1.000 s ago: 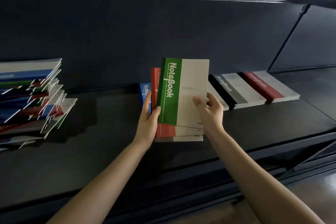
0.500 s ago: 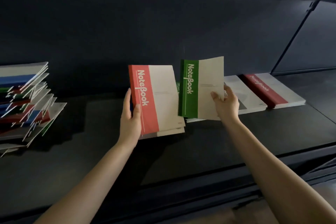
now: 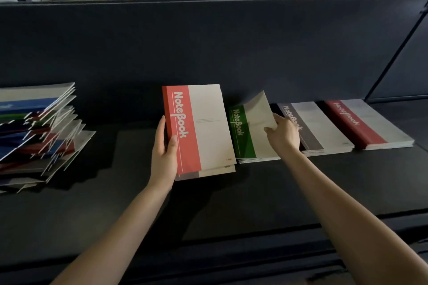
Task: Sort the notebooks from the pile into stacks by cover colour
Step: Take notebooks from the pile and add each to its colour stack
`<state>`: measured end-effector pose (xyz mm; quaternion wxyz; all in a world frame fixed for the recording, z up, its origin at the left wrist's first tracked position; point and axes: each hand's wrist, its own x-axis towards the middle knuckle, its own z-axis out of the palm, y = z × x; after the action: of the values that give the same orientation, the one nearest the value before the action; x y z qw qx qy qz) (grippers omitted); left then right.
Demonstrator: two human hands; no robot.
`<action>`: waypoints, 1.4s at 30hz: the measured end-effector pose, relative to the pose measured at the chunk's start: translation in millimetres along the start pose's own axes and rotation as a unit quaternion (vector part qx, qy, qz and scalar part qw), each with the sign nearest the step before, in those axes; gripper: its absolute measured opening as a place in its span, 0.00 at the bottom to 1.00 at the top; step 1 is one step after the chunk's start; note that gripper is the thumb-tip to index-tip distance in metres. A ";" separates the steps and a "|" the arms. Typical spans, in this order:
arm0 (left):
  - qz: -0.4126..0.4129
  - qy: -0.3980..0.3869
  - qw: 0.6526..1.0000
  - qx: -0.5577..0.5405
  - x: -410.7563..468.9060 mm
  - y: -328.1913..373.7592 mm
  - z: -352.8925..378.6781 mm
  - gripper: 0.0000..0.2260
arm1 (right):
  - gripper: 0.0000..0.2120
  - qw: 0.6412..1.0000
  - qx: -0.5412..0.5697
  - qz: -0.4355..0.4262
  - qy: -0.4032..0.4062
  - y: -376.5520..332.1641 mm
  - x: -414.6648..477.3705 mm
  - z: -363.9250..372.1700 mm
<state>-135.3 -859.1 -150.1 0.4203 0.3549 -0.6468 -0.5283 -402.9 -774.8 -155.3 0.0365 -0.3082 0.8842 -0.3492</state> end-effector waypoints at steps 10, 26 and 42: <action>-0.008 0.011 1.000 -0.006 -8.7 -0.1 15.3 0.22 | 0.21 0.978 -0.199 -0.048 -0.051 10.1 -1.5 4.3; 0.009 -0.040 0.999 -0.007 -2.8 3.9 64.5 0.20 | 0.19 0.992 0.053 -0.107 -0.027 14.6 -5.5 -15.9; 0.034 -0.075 0.997 -0.007 -0.4 23.1 216.9 0.27 | 0.12 0.906 0.410 0.040 -0.093 96.6 2.3 -95.3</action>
<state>-334.7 -770.8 -146.7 0.3904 0.2890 -0.6846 -0.5435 -481.7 -664.7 -145.0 0.2561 -0.2612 0.6673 -0.6488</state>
